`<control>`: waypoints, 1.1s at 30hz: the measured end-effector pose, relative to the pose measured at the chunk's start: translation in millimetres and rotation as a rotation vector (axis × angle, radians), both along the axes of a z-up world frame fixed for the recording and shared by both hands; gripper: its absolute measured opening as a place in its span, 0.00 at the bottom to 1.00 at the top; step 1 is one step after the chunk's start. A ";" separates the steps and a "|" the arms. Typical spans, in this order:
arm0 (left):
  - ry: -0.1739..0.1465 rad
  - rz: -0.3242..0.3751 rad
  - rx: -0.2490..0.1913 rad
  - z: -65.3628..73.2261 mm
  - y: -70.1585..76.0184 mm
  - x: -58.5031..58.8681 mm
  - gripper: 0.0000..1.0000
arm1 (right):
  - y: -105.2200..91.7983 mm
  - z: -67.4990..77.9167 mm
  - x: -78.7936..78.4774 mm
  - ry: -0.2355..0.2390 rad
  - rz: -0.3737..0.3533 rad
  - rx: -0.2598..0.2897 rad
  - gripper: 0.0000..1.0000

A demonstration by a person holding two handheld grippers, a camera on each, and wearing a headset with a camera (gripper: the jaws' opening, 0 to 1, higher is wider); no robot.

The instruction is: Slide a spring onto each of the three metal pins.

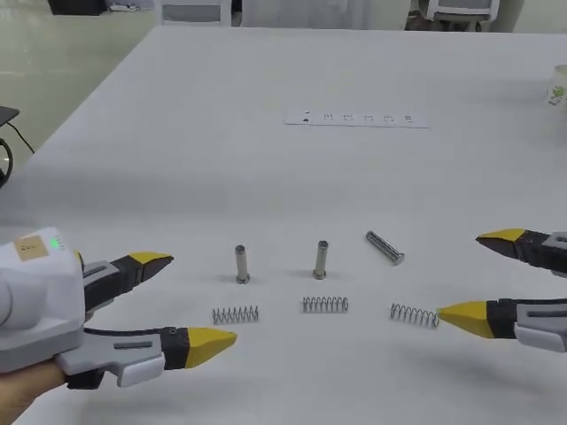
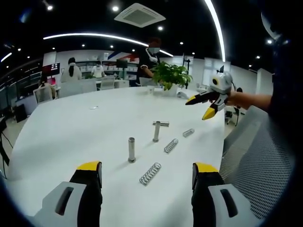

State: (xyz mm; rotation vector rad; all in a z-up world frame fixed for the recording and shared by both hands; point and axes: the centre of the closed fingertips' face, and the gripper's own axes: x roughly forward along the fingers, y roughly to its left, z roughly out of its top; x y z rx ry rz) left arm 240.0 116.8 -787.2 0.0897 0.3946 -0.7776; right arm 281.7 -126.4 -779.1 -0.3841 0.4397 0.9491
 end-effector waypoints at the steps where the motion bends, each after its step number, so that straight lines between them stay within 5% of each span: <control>1: 0.000 0.001 -0.001 0.2 0.1 0.0 0.74 | 0.5 0.5 1.4 -0.002 -0.001 -0.003 0.64; 19: 0.001 0.009 0.003 0.7 1.9 -0.2 0.73 | 19.5 7.3 33.0 -0.017 0.033 -0.059 0.58; 33: 0.004 0.010 0.006 0.0 2.0 -0.2 0.72 | 37.9 -0.2 61.1 0.030 0.031 -0.118 0.46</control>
